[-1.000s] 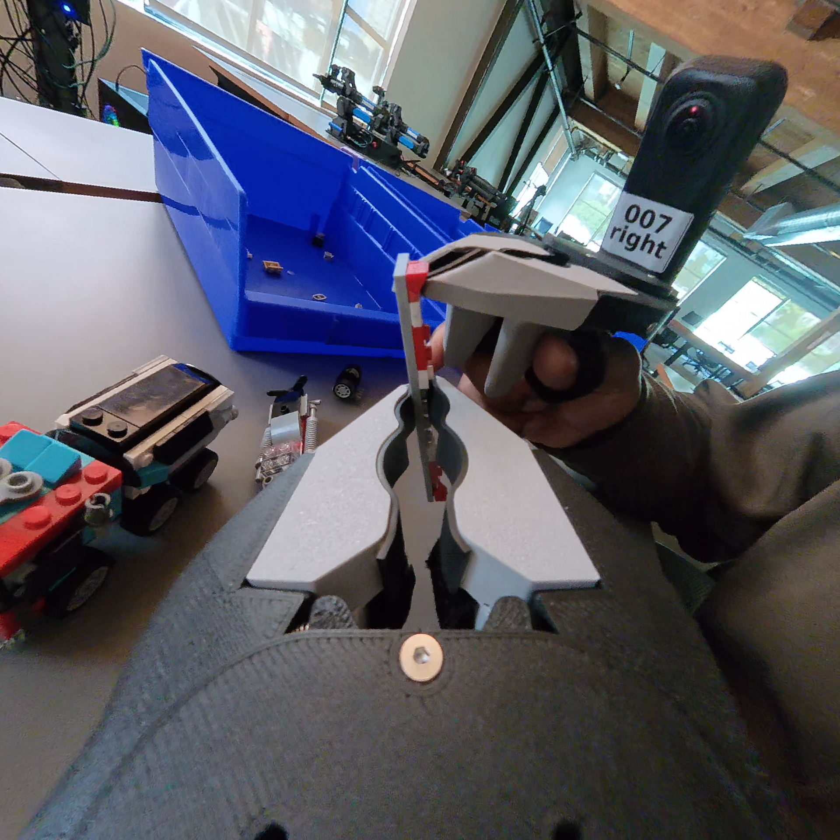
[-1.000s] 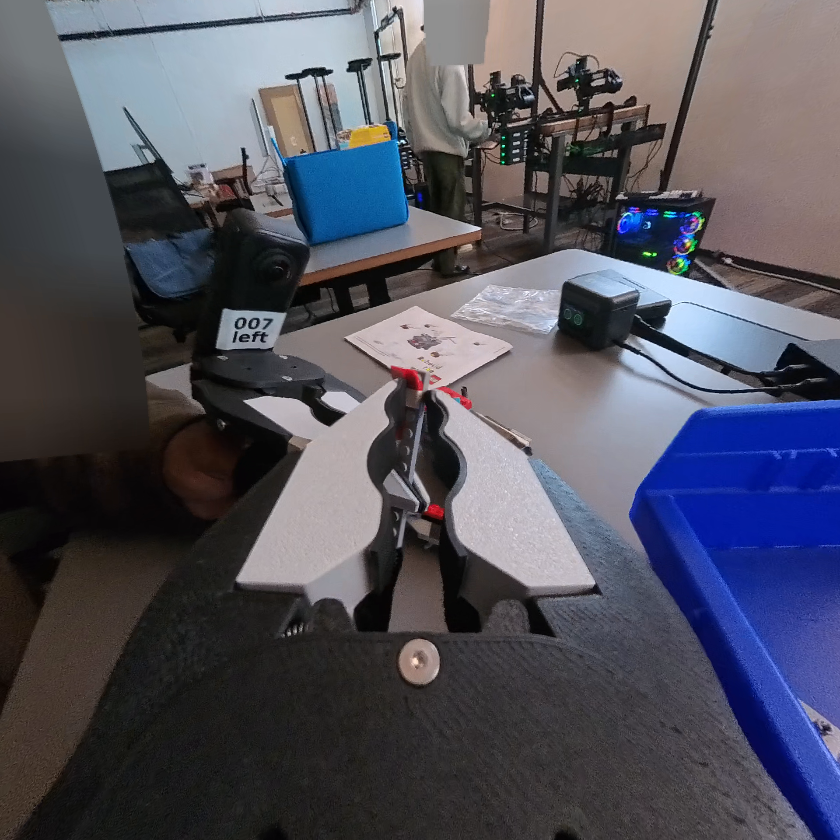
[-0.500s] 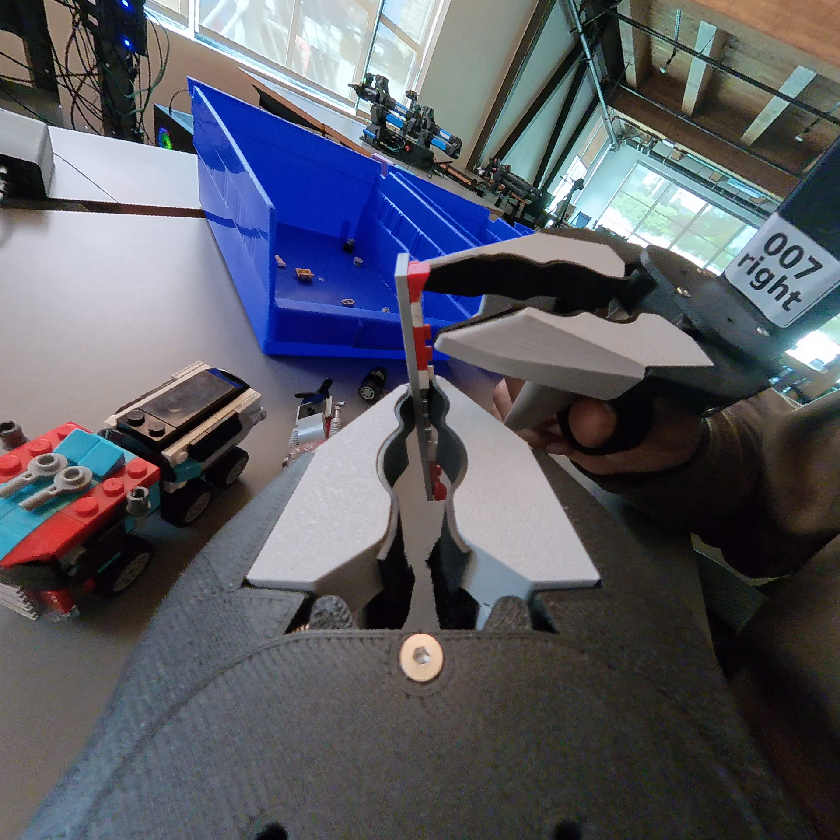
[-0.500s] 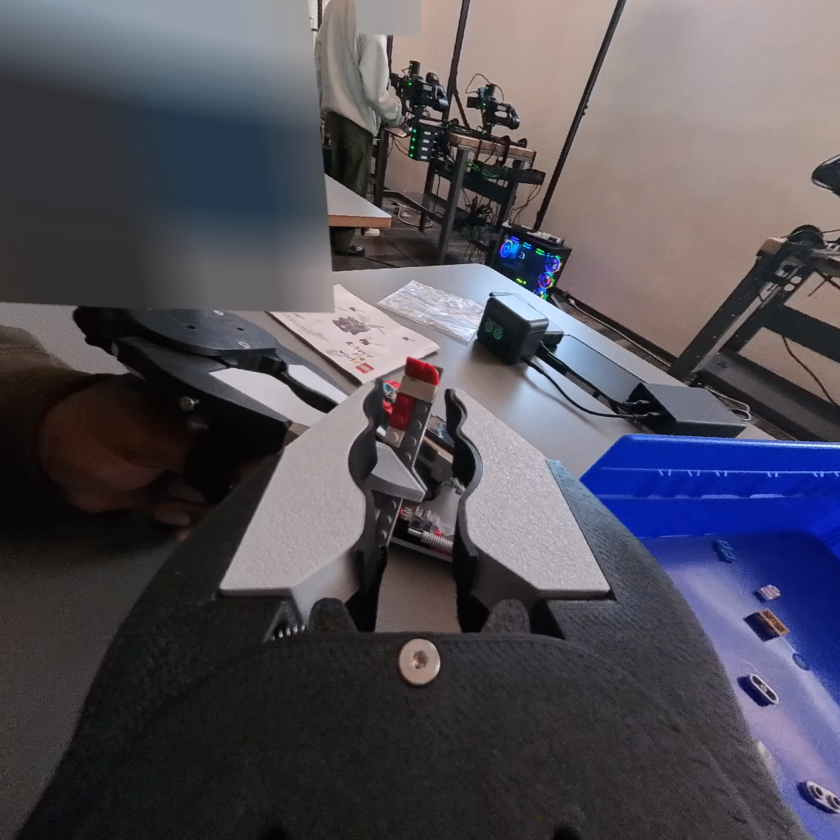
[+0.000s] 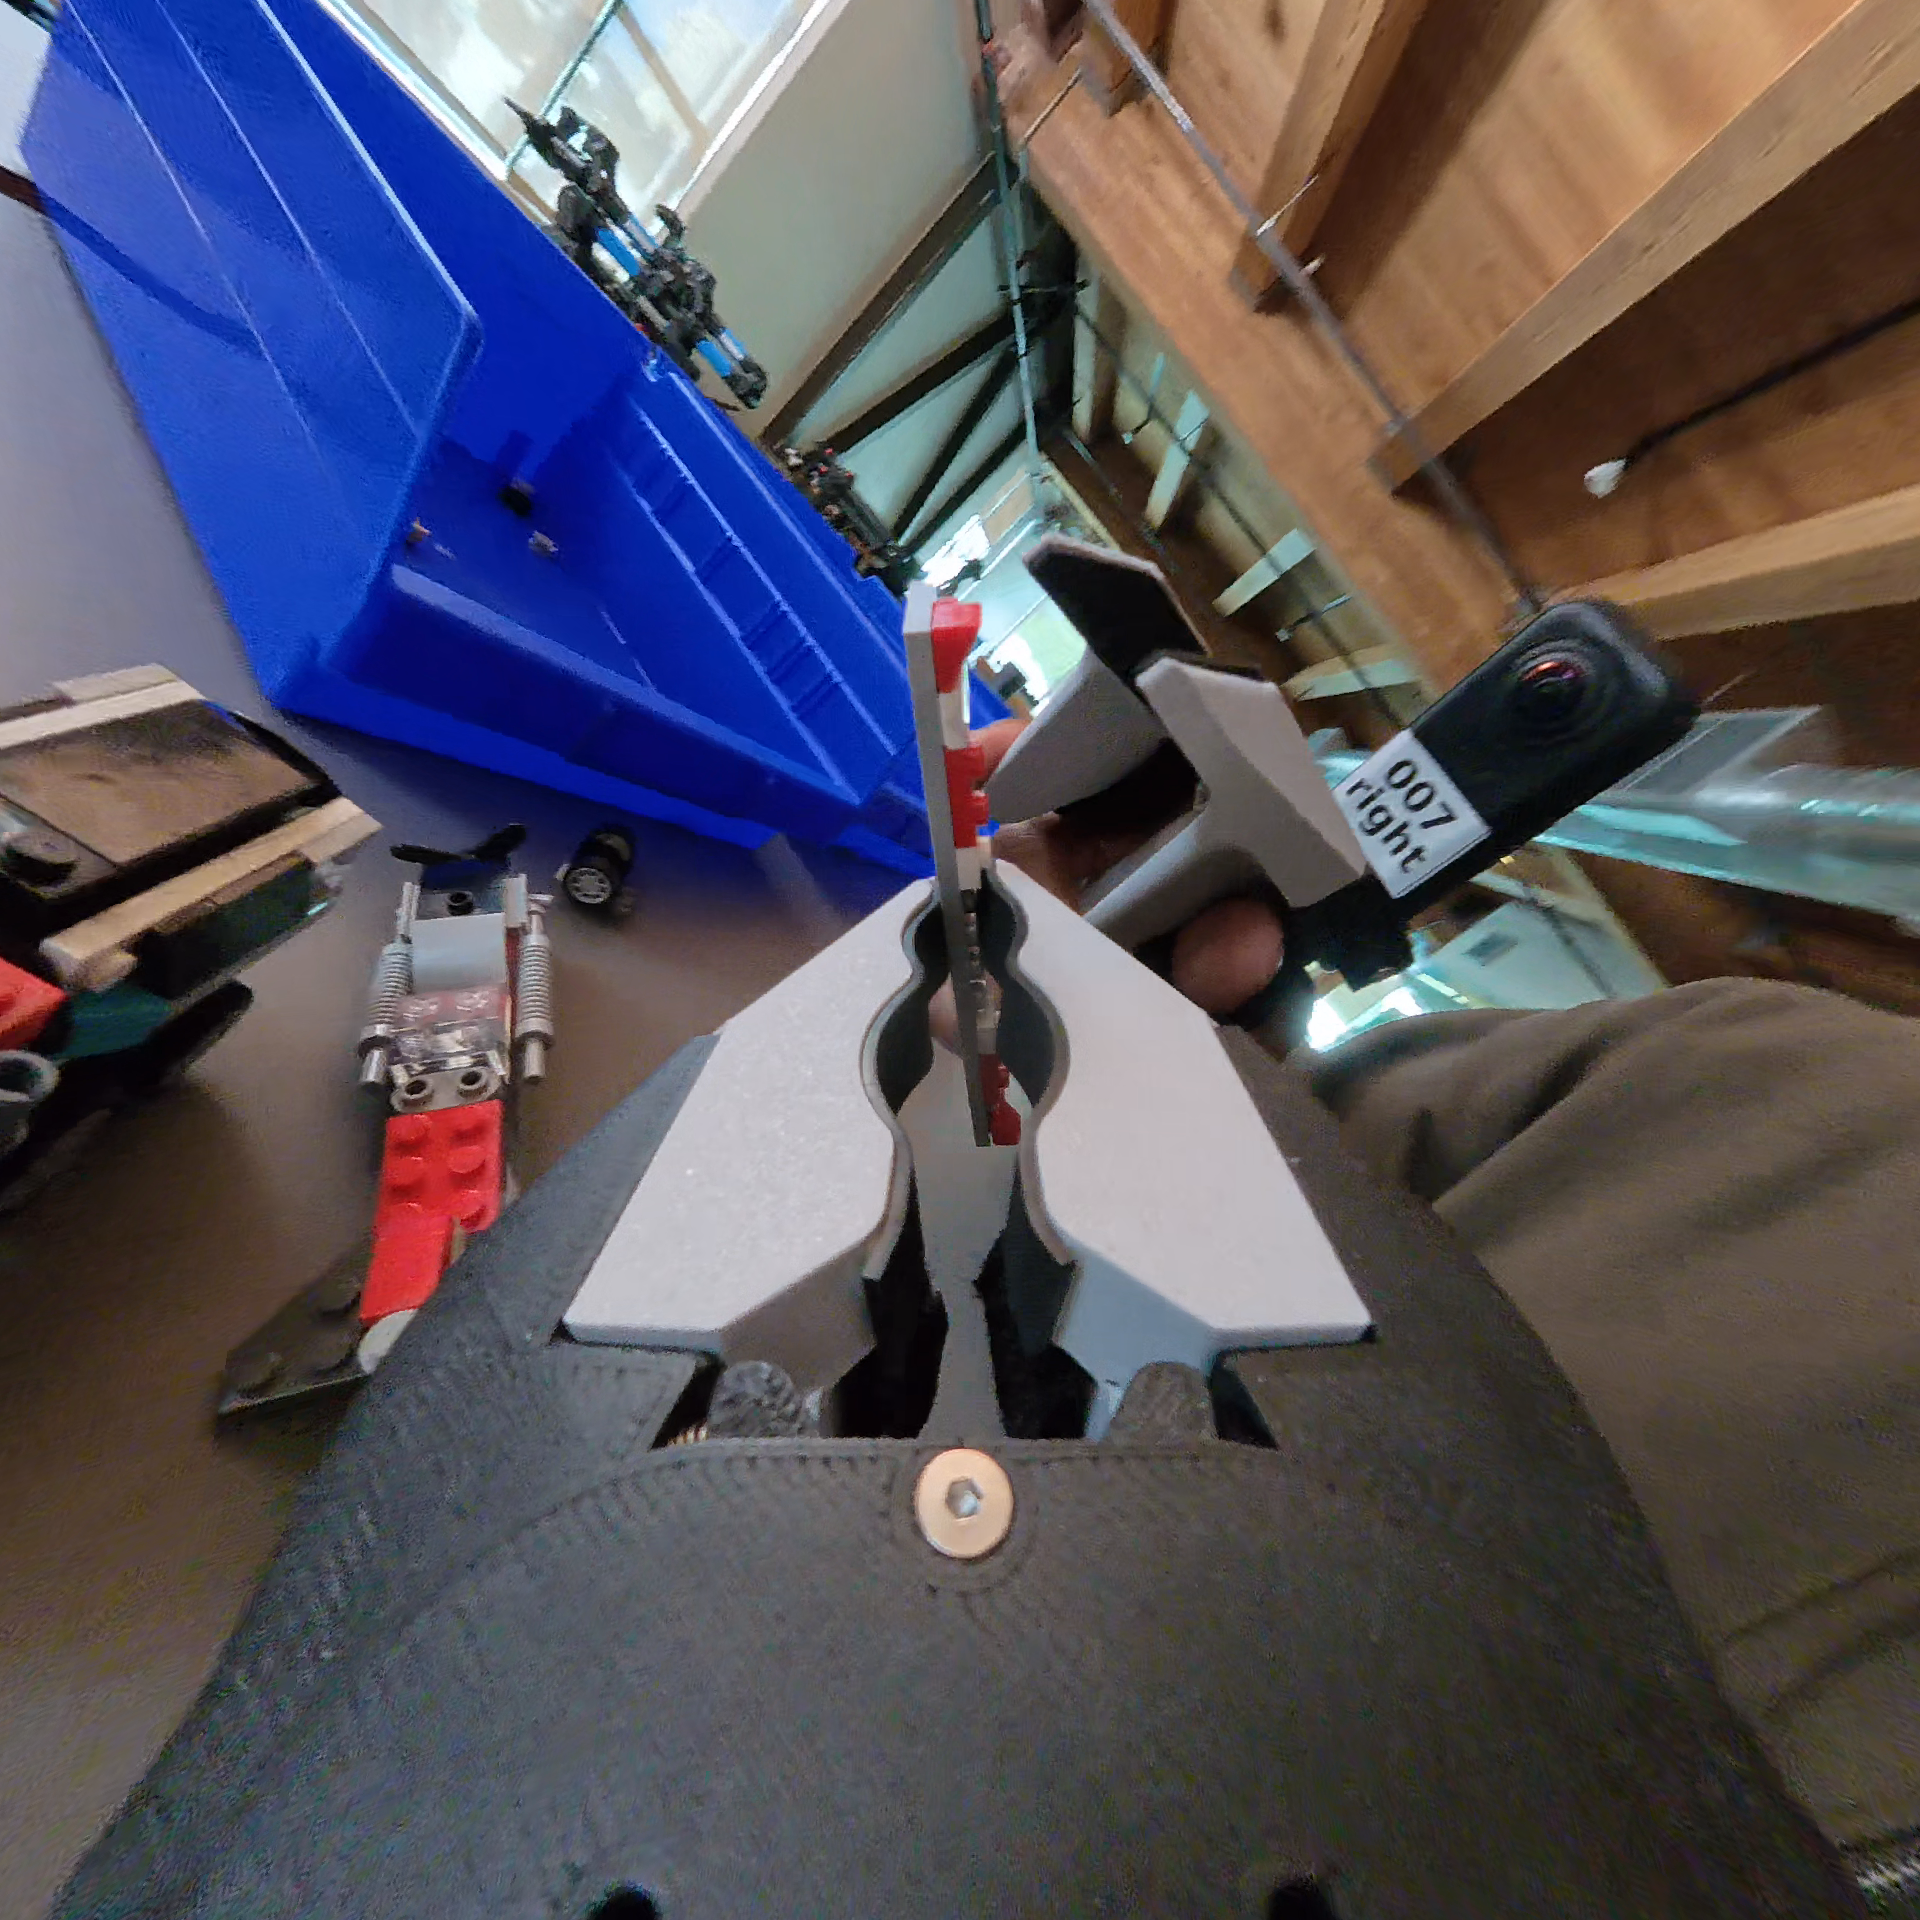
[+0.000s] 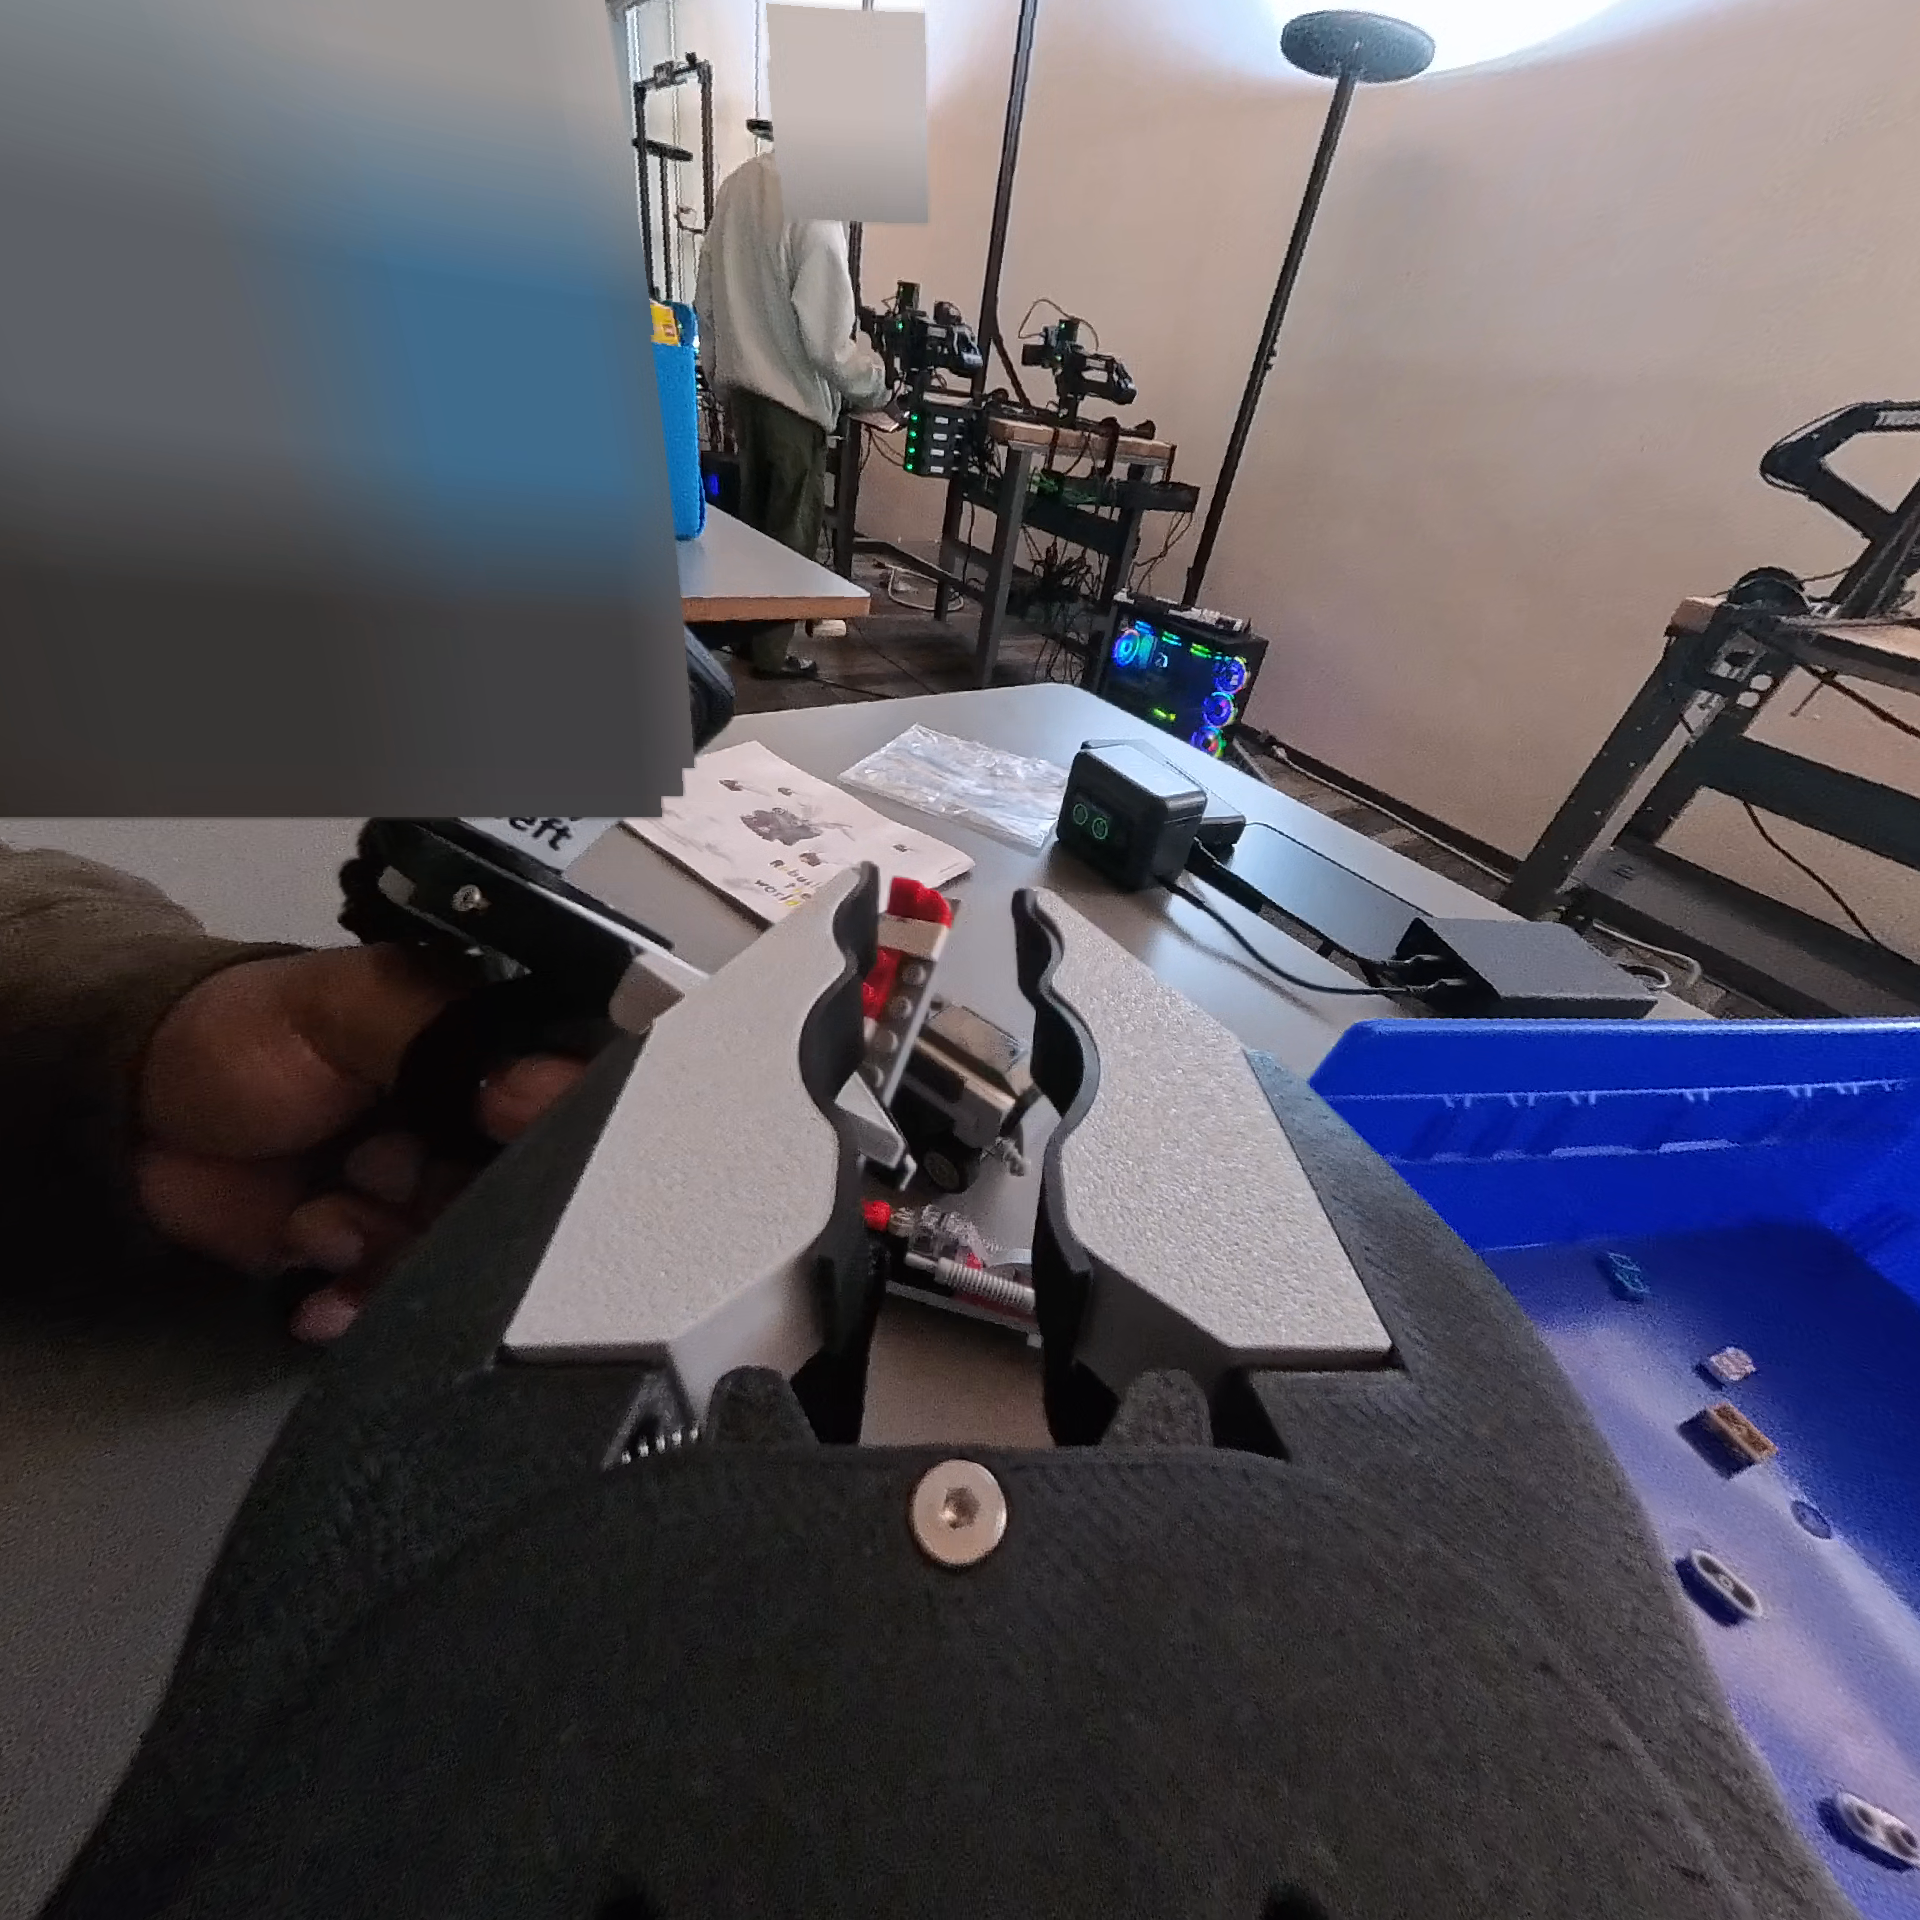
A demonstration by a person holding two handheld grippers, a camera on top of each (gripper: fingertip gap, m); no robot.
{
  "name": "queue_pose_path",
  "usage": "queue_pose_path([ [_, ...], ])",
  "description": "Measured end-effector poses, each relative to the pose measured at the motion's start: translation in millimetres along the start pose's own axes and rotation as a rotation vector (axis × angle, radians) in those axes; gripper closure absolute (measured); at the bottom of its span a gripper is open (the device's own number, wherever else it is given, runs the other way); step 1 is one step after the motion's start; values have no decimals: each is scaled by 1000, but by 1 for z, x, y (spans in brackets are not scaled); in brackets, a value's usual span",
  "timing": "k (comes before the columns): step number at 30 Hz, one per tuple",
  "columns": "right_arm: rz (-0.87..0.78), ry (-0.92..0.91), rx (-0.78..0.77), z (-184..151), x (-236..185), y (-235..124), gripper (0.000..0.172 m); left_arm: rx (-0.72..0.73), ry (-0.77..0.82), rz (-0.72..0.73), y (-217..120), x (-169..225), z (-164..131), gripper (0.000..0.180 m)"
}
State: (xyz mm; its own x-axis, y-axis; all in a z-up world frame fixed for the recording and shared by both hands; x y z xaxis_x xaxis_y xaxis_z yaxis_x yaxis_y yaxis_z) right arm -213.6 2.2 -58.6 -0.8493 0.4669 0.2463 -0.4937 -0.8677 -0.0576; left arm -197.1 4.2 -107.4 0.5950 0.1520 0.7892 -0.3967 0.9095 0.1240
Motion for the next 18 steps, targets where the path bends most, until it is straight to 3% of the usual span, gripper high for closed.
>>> queue_pose_path([
  [4, -6, -1, -32, -4, 4, 1, 146, 5, 18, -1, -1, 1, 2, 175],
  [12, 149, -96, -206, -26, -12, 7, 146, -94, 424, 355, -5, -18, 1, 175],
  [18, 250, -87, -196, -23, -8, 2, 145, -114, 419, 356, -4, -20, -3, 175],
])
Point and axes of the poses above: each gripper's, where its closed fingertips meet, y out along the fingers, z out of its top, x = y × z across the jaws, the point moved 2 cm from there along -y, back along the fingers, and after that the axes turned 5 degrees about -y, right-handed, at the moved point
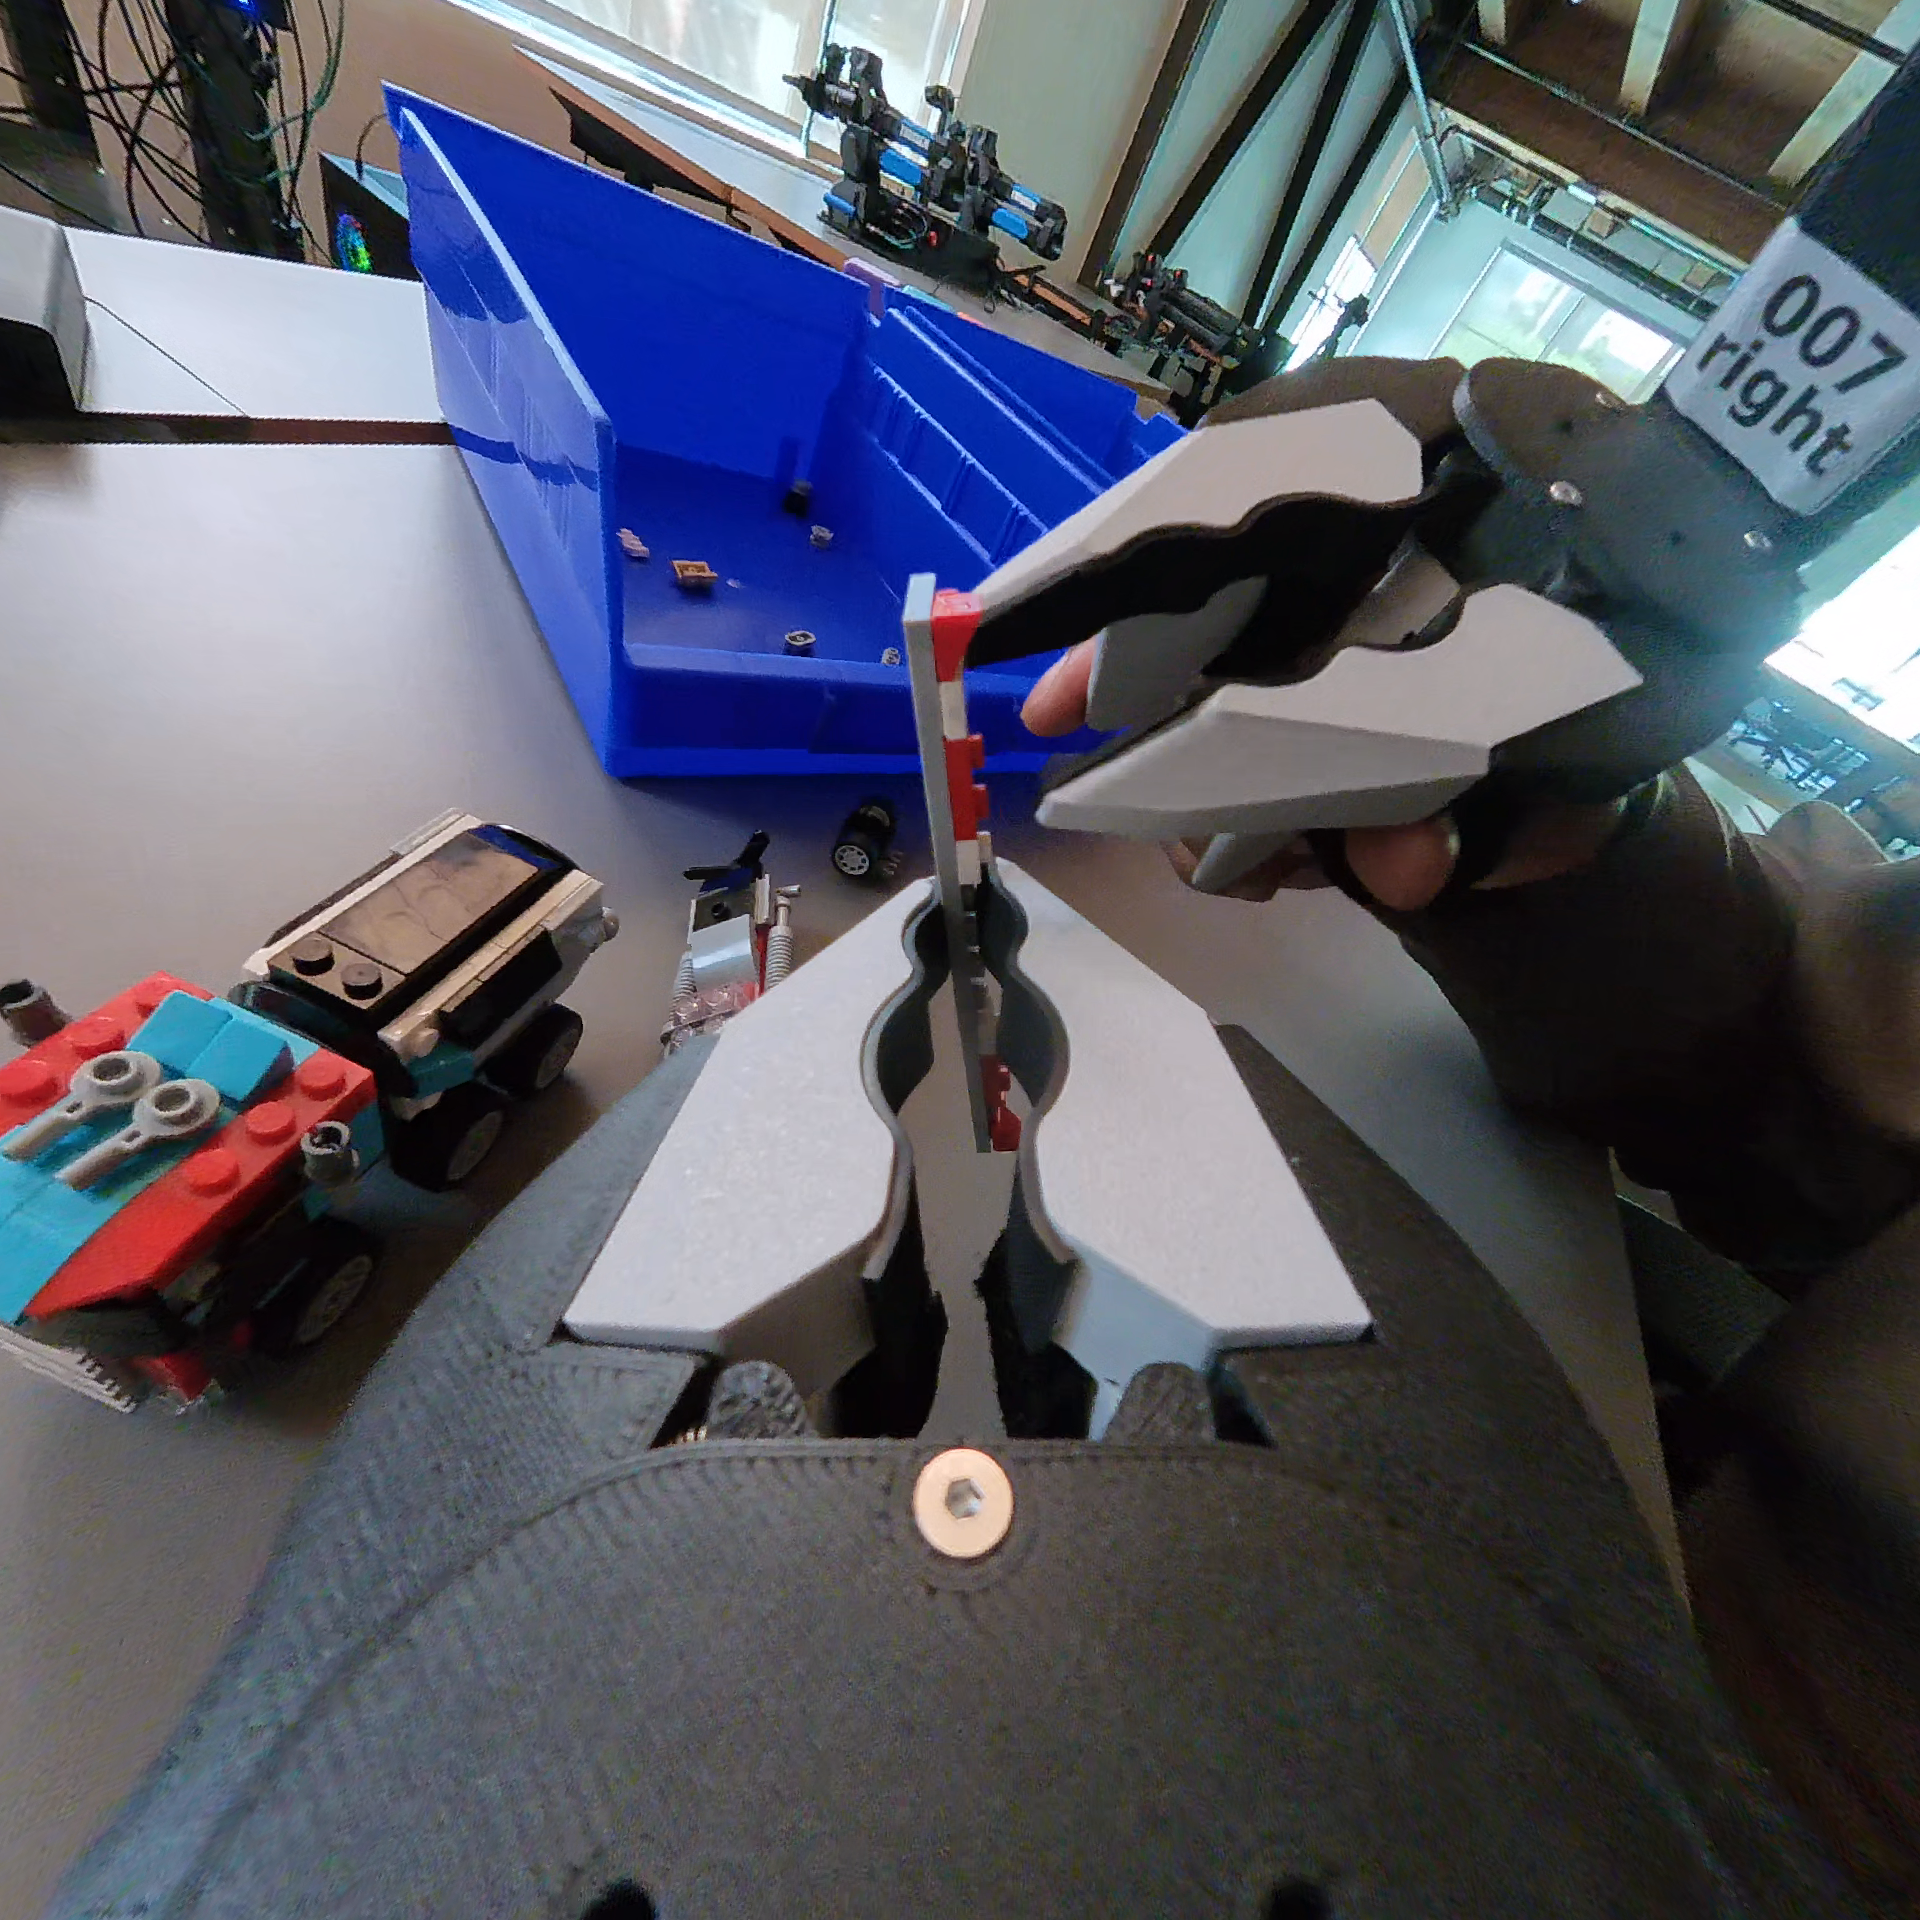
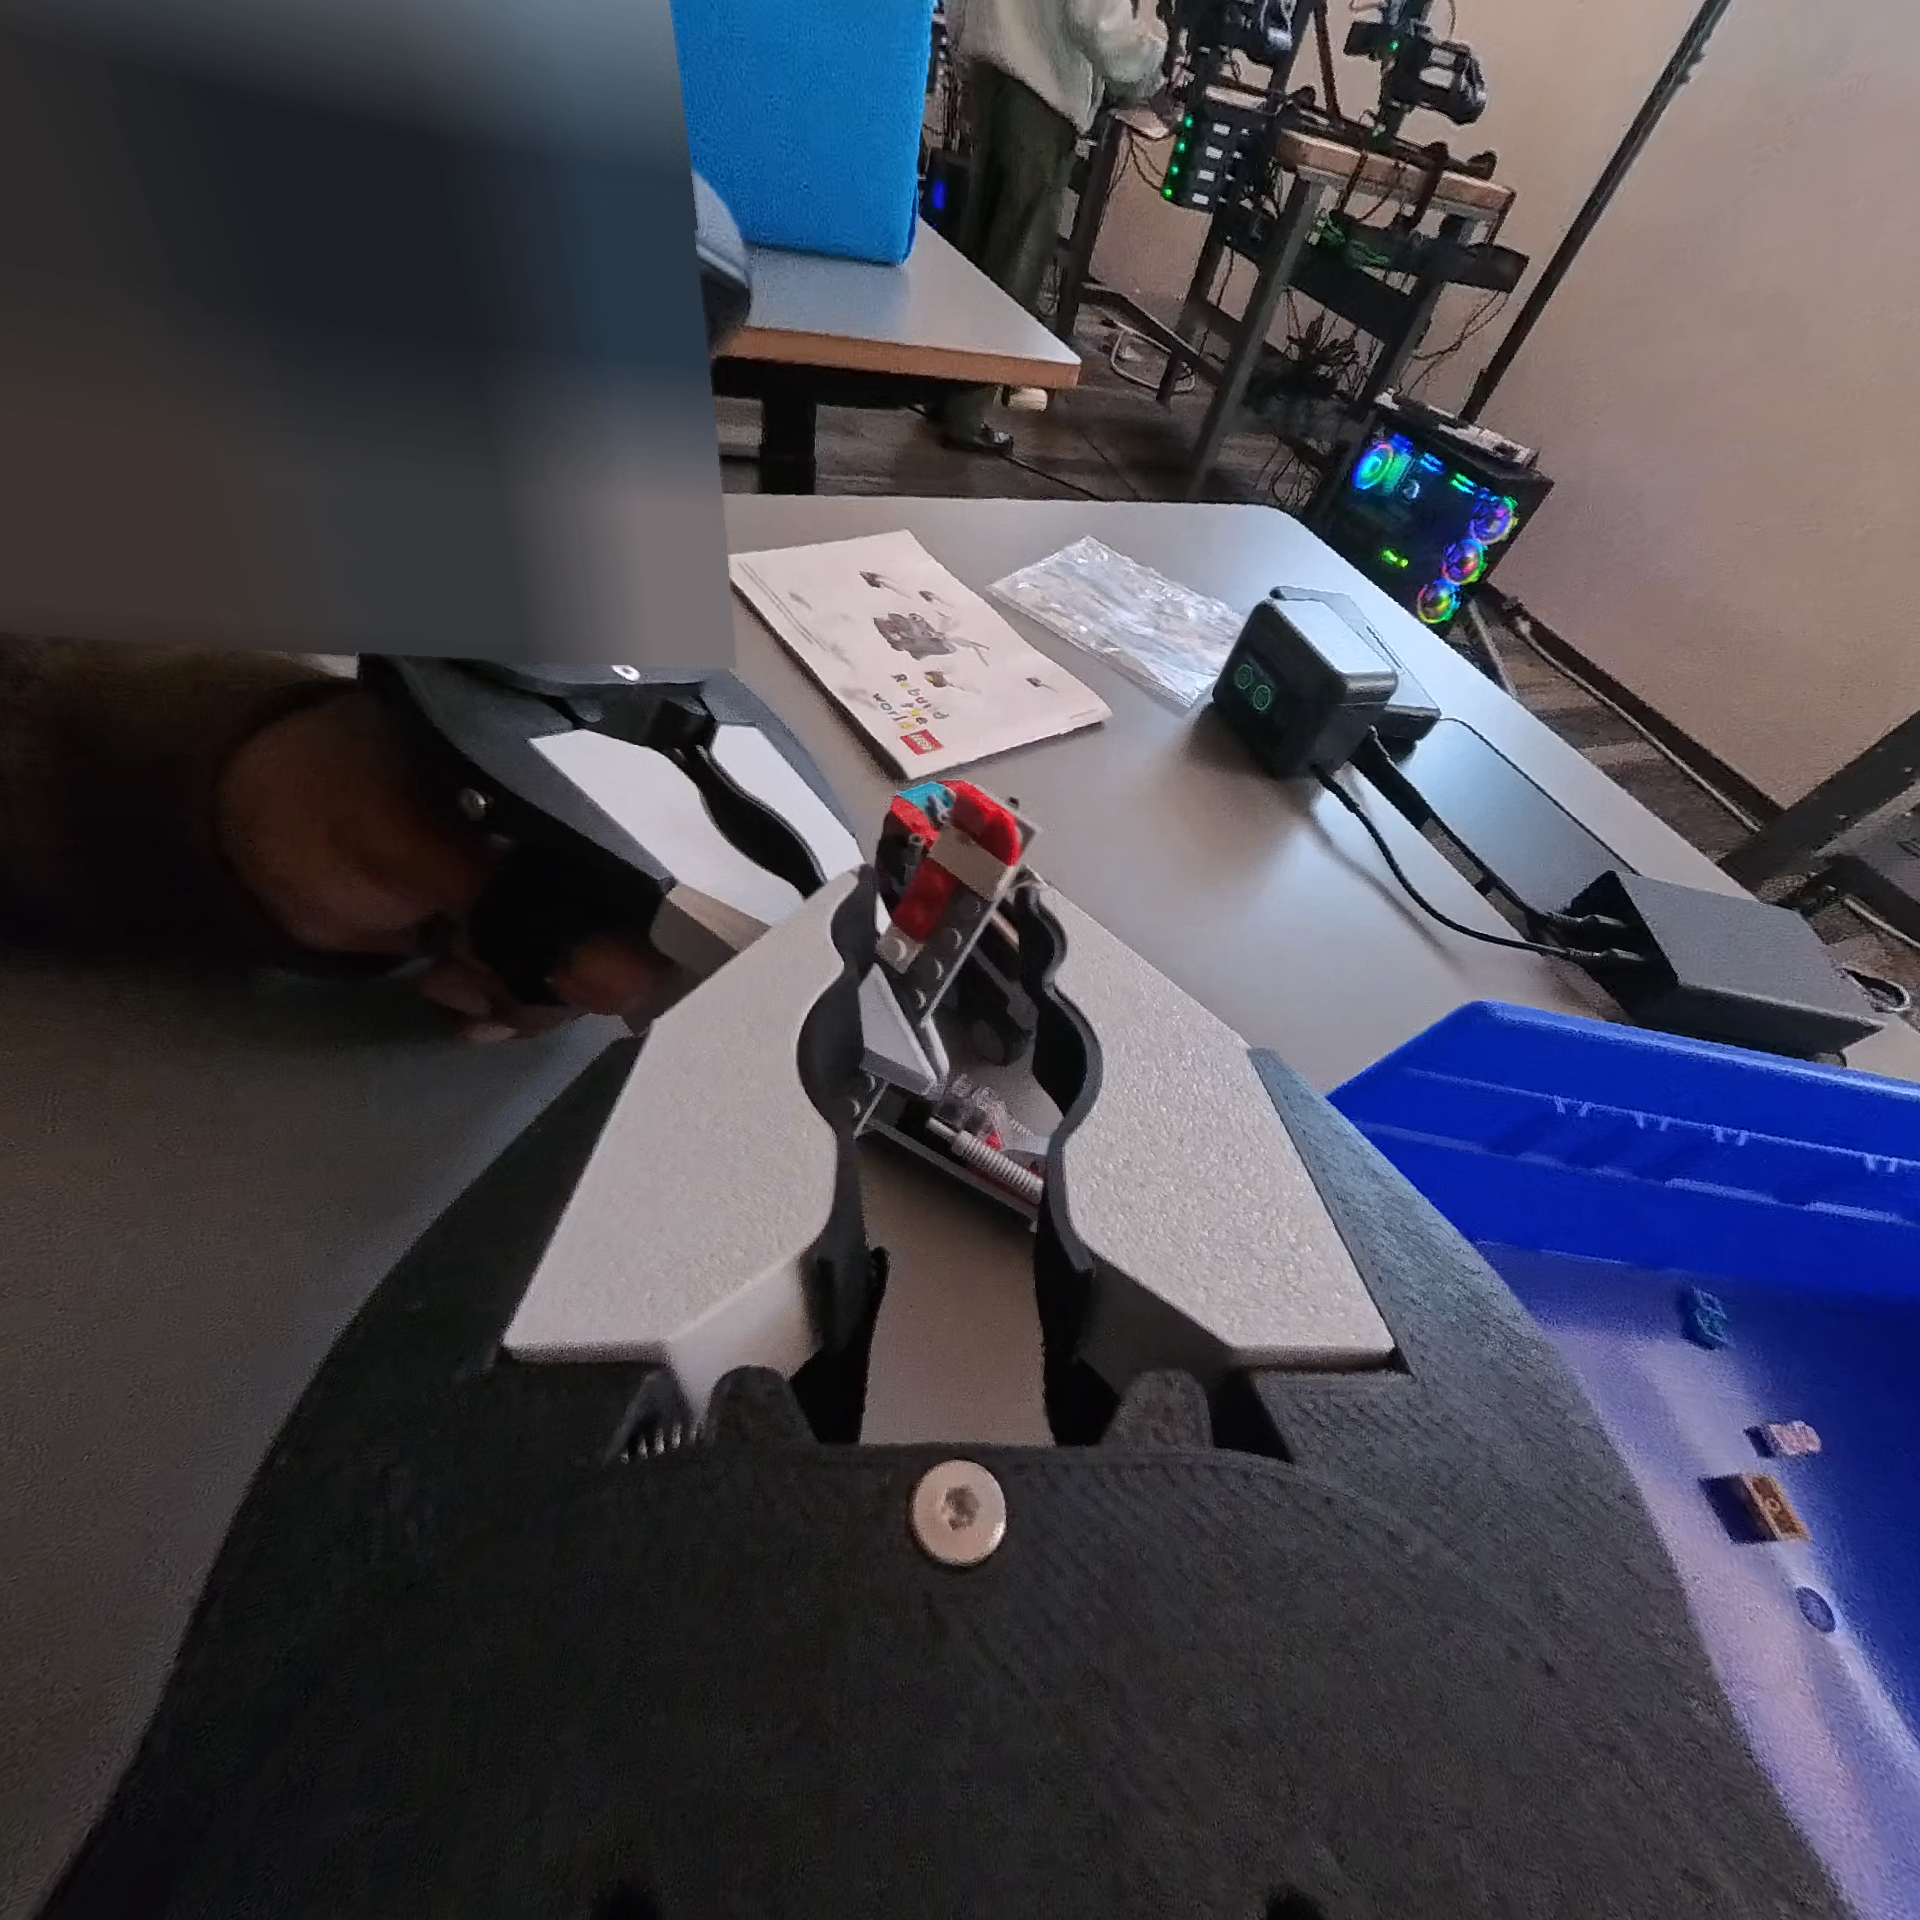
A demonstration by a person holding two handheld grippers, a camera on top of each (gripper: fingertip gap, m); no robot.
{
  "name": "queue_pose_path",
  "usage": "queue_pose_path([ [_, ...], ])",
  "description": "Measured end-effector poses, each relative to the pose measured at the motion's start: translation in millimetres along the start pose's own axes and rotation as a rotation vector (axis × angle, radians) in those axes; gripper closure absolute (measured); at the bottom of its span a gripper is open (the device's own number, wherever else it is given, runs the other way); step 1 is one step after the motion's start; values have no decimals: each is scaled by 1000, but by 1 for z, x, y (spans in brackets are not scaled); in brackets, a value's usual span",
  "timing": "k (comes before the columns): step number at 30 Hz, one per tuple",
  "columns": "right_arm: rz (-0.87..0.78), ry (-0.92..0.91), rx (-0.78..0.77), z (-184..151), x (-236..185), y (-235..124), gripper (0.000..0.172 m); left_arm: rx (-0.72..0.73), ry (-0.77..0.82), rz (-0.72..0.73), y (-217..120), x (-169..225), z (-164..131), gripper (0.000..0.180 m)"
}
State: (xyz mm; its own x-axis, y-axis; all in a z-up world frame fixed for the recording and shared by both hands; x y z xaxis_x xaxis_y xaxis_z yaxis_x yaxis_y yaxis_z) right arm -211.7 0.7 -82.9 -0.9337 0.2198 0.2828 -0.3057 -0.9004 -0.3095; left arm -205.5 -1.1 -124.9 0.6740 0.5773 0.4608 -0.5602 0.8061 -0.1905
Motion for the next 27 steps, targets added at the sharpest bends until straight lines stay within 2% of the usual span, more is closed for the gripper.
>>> queue_pose_path([
  [4, 12, -15, 41, 0, 5, -3, 145, 19, -32, -52, -1, 3, 3, 175],
  [7, 61, -39, 131, 5, 4, -8, 145, 37, -127, -229, -2, 19, 7, 174],
  [9, 172, 67, 216, 9, 1, -13, 145, 89, -254, -397, -7, 30, 16, 175],
  [11, 280, 224, 310, 15, 3, -20, 146, 73, -394, -573, -12, 41, 18, 175],
  [14, 371, 379, 348, 15, 7, -23, 146, 79, -484, -678, -14, 45, 18, 175],
  [19, 456, 433, 311, 13, -2, -22, 151, 40, -432, -685, -13, 53, 14, 175],
  [21, 456, 415, 289, 12, -5, -21, 164, 32, -409, -670, -12, 53, 13, 175],
  [27, 390, 401, 305, 12, 0, -20, 169, 69, -450, -611, -9, 42, 16, 172],
])
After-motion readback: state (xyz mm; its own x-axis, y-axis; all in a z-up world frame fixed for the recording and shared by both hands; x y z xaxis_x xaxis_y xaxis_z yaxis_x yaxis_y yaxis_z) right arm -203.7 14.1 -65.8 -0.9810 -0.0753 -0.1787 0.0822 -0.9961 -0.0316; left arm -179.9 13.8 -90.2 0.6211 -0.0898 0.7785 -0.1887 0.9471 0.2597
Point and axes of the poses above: each gripper's, where its closed fingertips meet, y out along the fingers, z out of its top, x = y × z across the jaws, the point moved 2 cm from there along -y, back along the fingers, and after that the axes turned 5 degrees about -y, right-handed, at the moved point
